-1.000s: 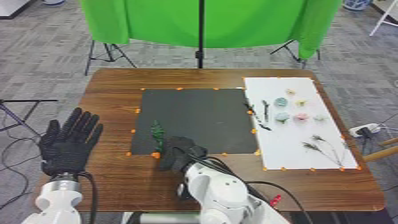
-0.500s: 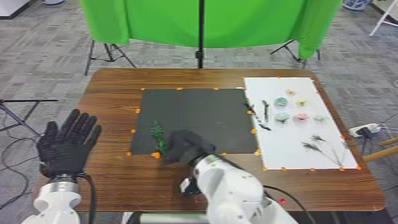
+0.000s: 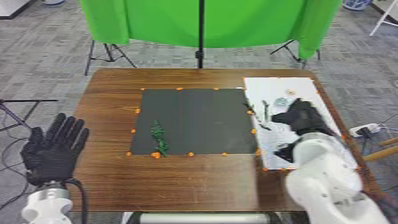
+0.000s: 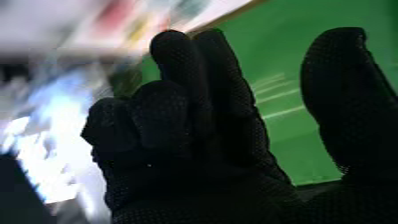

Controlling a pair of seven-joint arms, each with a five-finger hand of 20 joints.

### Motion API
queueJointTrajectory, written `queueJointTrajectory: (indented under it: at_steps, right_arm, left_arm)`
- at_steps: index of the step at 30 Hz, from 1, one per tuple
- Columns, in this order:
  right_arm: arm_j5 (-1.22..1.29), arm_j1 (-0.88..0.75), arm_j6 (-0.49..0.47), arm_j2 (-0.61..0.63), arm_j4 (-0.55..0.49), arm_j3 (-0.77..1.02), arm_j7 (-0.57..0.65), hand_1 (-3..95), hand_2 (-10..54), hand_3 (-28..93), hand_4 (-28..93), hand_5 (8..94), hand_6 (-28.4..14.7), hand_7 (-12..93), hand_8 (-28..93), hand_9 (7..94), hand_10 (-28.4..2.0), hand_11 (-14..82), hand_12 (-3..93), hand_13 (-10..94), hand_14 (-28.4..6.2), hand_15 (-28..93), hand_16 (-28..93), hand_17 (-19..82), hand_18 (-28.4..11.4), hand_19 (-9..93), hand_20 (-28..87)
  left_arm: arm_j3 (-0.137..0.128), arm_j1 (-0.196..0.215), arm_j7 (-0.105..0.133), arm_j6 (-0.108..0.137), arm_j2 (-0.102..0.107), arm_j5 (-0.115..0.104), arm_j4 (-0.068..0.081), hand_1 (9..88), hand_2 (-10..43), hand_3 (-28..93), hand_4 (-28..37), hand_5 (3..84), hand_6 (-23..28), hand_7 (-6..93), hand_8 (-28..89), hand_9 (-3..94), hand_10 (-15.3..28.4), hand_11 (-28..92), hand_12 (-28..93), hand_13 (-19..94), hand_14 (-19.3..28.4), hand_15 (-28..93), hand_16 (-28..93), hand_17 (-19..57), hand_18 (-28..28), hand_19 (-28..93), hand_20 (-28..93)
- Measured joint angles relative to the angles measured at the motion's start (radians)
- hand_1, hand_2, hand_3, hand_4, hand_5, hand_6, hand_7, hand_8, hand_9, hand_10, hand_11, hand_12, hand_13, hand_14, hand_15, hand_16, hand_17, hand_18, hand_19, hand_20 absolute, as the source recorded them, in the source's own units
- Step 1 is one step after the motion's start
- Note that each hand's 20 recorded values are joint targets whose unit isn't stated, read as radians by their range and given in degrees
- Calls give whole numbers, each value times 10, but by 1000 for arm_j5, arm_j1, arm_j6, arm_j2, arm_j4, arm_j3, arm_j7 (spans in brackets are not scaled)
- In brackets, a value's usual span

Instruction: Arrange flowers

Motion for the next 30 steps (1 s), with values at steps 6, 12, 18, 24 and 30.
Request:
queueJointTrajectory:
  at_steps: [6,12,18,24,30]
  right_arm:
    - [-34,-149,3,75,-30,181,35,317,-95,784,-268,650,-84,208,-125,604,-230,455,239,608,-194,808,282,360,-284,932,608]
    - [-54,-225,0,81,-25,200,66,309,-95,794,-281,602,-98,159,-121,548,-236,443,234,583,-195,814,283,359,-284,932,606]
    - [-118,-226,69,79,68,177,60,322,-95,804,-282,599,-99,160,-114,541,-234,454,229,581,-191,821,273,361,-284,932,606]
    - [-148,-222,83,75,130,174,60,357,-95,789,-283,657,-81,184,-123,578,-221,464,226,587,-185,820,268,361,-284,932,603]
    - [-86,-215,50,70,146,177,63,506,-95,731,-281,759,-65,284,29,686,-188,455,299,637,-172,799,282,380,-278,932,591]
  left_arm:
    - [-6,15,12,1,0,-3,-5,253,135,775,-283,481,108,158,-95,411,161,232,116,303,161,362,-65,-80,141,340,122]
    - [-5,15,12,4,1,-9,-5,253,136,775,-283,482,109,158,-95,411,161,233,116,303,161,362,-65,-79,141,340,122]
    - [-6,15,12,9,2,-10,-5,253,135,776,-283,482,109,160,-95,411,161,232,116,303,161,362,-65,-79,141,340,122]
    - [-5,16,12,11,1,-11,-6,253,136,775,-283,482,109,159,-95,411,162,234,117,303,161,363,-66,-80,141,340,122]
    - [-5,23,12,11,1,-13,-10,253,135,775,-283,484,109,158,-96,412,162,234,117,303,160,362,-66,-80,141,340,122]
